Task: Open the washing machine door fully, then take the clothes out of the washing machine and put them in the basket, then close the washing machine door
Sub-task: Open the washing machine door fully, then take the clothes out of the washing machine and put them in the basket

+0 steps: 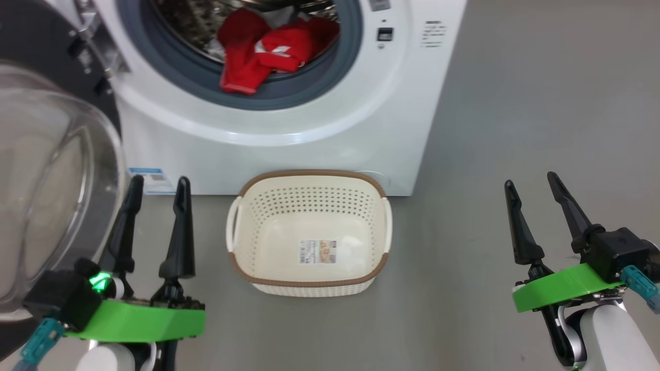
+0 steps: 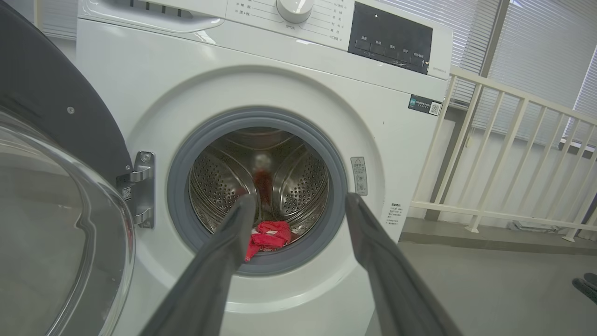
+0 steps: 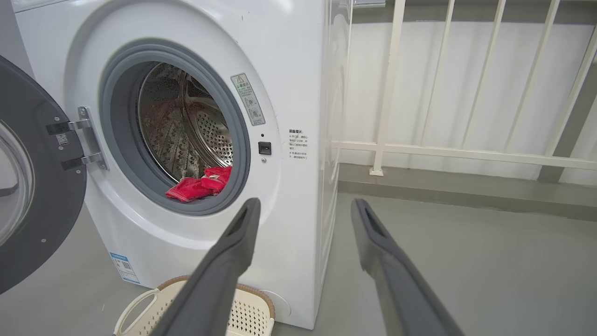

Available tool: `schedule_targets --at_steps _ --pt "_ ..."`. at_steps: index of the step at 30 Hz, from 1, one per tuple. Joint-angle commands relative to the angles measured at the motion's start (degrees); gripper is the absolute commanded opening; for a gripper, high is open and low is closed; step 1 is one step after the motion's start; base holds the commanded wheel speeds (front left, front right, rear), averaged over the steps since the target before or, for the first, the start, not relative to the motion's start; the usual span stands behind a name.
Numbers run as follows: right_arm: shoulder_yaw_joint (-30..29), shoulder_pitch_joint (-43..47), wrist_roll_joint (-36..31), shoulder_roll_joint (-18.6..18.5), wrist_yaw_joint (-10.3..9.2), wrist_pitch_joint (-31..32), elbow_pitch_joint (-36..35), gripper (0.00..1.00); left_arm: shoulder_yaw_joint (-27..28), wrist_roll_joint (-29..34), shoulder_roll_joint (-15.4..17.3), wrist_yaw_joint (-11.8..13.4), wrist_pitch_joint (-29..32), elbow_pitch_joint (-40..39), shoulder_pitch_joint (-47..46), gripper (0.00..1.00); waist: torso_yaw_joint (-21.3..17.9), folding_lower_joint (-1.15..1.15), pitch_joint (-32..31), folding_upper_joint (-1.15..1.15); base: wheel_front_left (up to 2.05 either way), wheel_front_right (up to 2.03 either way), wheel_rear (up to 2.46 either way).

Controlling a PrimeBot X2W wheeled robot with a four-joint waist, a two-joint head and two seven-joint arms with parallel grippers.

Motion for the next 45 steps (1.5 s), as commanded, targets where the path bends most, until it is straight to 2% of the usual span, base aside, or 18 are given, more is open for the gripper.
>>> schedule_targets --at_steps 1,9,18,28,45 --pt "0.8 -0.9 -0.7 0.1 0.28 -0.7 -1.9 1.00 1.5 0.4 1.5 -0.6 0.0 -1.1 0.4 1.00 -3.7 0.00 -0.6 0.00 0.00 0.00 0.00" --pt "1.0 1.3 -2.1 0.1 0.28 -0.8 -5.6 1.00 2.1 1.4 2.7 0.7 0.2 -1.0 3.4 1.00 -8.2 0.00 -1.7 0.00 0.00 0.00 0.00" --pt "2.2 5.3 -1.7 0.1 0.28 -0.8 -9.4 1.00 2.7 4.1 4.0 3.0 -0.1 -0.6 8.8 1.00 -11.0 0.00 -3.6 0.00 0.00 0.00 0.00" --pt "2.0 8.5 -2.3 0.1 0.28 -0.8 -10.3 1.00 3.1 4.1 4.0 4.6 0.2 0.9 12.7 1.00 -11.7 0.00 -5.4 0.00 0.00 0.00 0.00" --pt "2.6 10.0 -2.5 0.1 0.28 -0.8 -10.9 1.00 2.9 4.3 4.3 6.2 0.5 2.0 13.6 1.00 -11.6 0.00 -6.3 0.00 0.07 -0.07 0.00"
